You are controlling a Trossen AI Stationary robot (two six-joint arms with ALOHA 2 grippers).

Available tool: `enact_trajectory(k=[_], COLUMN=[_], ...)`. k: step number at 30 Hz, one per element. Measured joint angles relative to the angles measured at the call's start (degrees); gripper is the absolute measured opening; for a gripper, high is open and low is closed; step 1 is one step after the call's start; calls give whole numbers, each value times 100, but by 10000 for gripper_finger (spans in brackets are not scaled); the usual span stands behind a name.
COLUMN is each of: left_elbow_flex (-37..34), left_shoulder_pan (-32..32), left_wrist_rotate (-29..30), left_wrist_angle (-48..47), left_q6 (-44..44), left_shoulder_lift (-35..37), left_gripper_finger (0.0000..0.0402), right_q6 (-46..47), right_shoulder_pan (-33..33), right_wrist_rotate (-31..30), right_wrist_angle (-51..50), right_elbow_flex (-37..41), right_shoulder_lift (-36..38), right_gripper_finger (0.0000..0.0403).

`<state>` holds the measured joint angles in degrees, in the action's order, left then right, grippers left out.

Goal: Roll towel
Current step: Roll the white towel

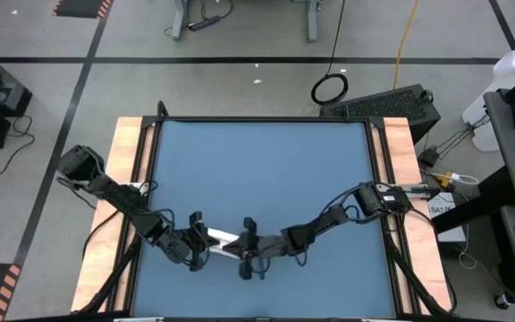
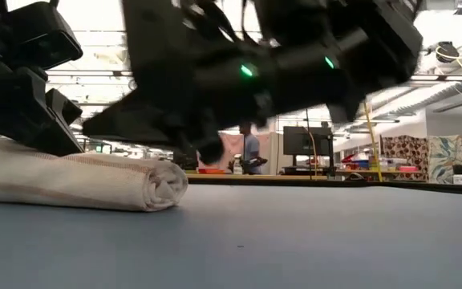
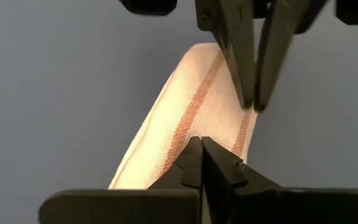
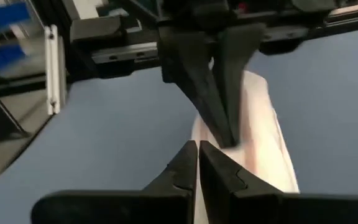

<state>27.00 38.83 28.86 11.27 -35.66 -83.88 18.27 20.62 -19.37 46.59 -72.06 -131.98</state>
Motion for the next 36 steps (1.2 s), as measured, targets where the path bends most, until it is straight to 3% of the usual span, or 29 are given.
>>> enact_trajectory(k=[6, 17, 27, 30, 33, 36], left_elbow_flex=[0, 0, -2, -2, -130, -421], left_shoulder_pan=[2, 0, 20, 36, 69, 68], left_wrist_rotate=[0, 37, 173, 170, 164, 160], left_wrist_angle=[15, 138, 204, 113, 41, 162], left_q6=[2, -104, 581, 844, 861, 611], left_shoulder_lift=[-2, -3, 629, 645, 595, 591], left_gripper_finger=[10, 16, 131, 148, 132, 80], right_q6=[-84, 446, 595, 530, 502, 467], right_shoulder_pan=[-12, -37, 34, 48, 50, 61], right_wrist_rotate=[-781, -816, -842, -842, -823, -814], right_wrist_angle=[-1611, -1743, -2095, -2083, -2083, -2088], right_elbow_flex=[-713, -727, -738, -733, -731, -729], right_shoulder_lift=[28, -267, -267, -271, -272, -276], right_gripper_finger=[10, 10, 10, 10, 10, 10])
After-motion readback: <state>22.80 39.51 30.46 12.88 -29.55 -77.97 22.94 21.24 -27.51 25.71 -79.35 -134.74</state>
